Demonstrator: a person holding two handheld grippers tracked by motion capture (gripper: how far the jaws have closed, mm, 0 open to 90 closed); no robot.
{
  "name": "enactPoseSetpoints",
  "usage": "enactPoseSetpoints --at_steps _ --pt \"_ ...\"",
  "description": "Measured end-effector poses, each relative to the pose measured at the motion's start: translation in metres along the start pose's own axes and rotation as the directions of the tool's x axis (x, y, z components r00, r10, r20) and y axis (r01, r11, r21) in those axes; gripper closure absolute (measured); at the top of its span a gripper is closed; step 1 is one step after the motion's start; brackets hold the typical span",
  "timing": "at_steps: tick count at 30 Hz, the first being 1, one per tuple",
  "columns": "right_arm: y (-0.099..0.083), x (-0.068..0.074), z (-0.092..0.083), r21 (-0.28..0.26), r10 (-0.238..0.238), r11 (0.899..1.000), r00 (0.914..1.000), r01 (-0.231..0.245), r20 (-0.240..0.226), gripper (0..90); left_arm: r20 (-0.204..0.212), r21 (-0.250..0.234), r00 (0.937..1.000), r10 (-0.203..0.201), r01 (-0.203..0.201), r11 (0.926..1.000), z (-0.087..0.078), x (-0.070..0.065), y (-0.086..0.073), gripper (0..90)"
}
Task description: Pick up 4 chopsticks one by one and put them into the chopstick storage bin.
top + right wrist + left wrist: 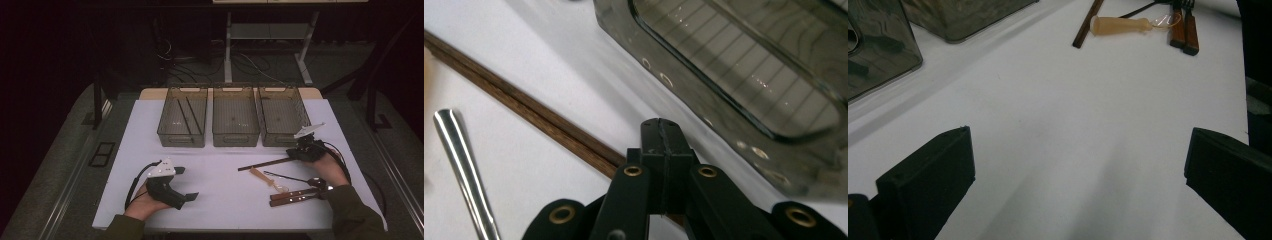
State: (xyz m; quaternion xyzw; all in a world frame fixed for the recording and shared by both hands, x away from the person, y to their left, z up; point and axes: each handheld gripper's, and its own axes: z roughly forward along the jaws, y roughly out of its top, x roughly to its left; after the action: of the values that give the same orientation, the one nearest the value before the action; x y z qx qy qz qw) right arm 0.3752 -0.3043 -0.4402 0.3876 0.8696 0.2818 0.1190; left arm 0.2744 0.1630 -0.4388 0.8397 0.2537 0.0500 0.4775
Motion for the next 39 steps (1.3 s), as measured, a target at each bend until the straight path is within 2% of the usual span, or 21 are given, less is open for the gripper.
enactPoseSetpoints --at_steps 17,39 --pt "-0.017 -0.001 -0.014 0.024 -0.004 1.000 0.9999 0.004 0.010 90.0 0.001 -0.001 1.0000 0.002 -0.002 1.0000 0.000 0.000 0.000 0.0" --pt "-0.034 0.010 -0.032 0.039 -0.026 0.999 0.9996 0.026 -0.010 90.0 0.004 -0.003 1.0000 0.002 -0.002 1.0000 0.000 -0.001 0.000 0.0"
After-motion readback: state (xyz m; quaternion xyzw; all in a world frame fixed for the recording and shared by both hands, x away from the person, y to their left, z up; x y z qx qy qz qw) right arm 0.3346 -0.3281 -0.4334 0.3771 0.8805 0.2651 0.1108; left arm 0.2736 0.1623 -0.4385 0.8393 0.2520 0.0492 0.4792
